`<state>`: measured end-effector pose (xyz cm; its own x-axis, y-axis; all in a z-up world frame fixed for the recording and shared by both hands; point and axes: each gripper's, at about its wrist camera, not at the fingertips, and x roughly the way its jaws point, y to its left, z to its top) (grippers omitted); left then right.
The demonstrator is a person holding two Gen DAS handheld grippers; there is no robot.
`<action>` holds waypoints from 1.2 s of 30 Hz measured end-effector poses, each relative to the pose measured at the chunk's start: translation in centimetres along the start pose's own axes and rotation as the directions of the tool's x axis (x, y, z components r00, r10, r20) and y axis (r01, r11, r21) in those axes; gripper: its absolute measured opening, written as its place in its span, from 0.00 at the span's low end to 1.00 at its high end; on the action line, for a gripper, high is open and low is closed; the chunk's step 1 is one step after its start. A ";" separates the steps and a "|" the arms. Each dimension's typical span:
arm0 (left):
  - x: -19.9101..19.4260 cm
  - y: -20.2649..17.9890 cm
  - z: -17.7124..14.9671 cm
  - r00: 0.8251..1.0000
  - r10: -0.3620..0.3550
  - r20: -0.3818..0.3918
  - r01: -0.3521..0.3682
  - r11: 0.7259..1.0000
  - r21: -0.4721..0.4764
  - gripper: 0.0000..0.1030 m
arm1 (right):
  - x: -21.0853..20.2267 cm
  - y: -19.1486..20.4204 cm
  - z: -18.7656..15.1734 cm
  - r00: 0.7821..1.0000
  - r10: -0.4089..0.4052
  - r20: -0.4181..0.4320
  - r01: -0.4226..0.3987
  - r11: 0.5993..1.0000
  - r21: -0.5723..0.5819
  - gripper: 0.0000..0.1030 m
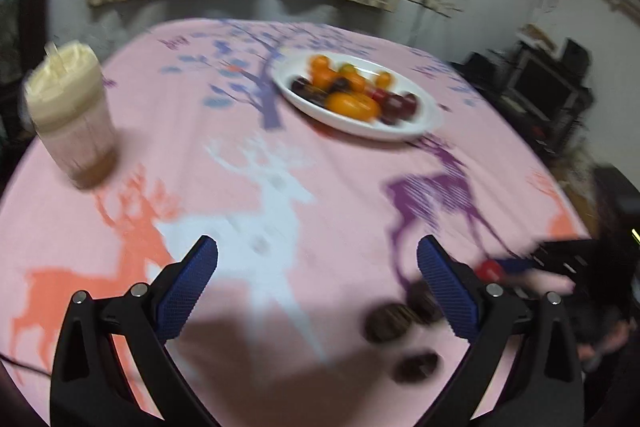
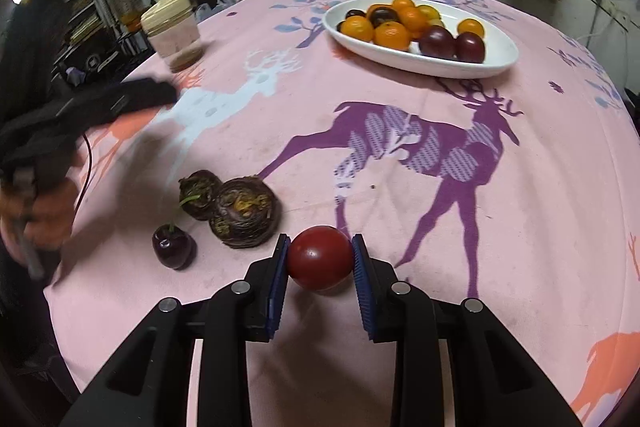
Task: Organize fruits
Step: 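Move a red tomato with the right tool while the left moves a dark cherry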
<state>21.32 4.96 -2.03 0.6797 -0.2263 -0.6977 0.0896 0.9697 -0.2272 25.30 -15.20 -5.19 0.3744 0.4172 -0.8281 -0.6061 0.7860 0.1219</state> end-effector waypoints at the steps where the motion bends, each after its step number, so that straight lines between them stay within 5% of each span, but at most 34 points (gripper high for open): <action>1: -0.3 -0.5 -0.7 0.999 -0.034 -0.017 0.034 0.999 0.013 0.93 | -0.1 -0.2 0.0 1.000 0.002 0.001 -0.002 1.000 0.010 0.30; 5: -0.9 -4.3 -4.0 0.995 -0.044 -0.094 0.056 0.989 0.139 0.69 | -0.4 -0.6 0.0 1.000 0.006 0.010 -0.007 0.999 0.037 0.30; 9: -0.1 -7.0 -6.4 0.985 -0.058 -0.162 0.094 0.969 0.230 0.61 | -0.7 -0.7 -0.1 1.000 0.003 0.021 -0.004 0.999 0.038 0.30; 15: 1.1 -7.0 -6.6 0.980 -0.058 -0.189 0.095 0.976 0.197 0.46 | -0.8 -0.9 -0.2 1.000 -0.003 0.023 0.002 0.999 0.048 0.31; 24: 1.9 -7.1 -6.5 0.981 -0.012 -0.195 0.053 0.978 0.203 0.40 | -1.0 -0.7 -0.3 1.000 0.003 0.029 -0.004 0.999 0.036 0.31; 28: 1.9 -7.0 -6.5 0.982 0.020 -0.187 0.020 0.977 0.212 0.28 | -0.8 -0.5 -0.3 1.000 0.002 0.024 -0.003 0.999 0.032 0.31; 36: -0.1 -6.5 -5.6 0.994 -0.030 -0.103 0.051 0.976 0.211 0.29 | -0.4 -0.6 -0.4 1.000 0.008 0.016 -0.009 0.999 0.040 0.31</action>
<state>16.60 -1.78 -4.24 0.5983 -0.2632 -0.7568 0.2757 0.9545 -0.1140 25.22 -16.00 -5.17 0.3806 0.4309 -0.8182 -0.5807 0.8000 0.1512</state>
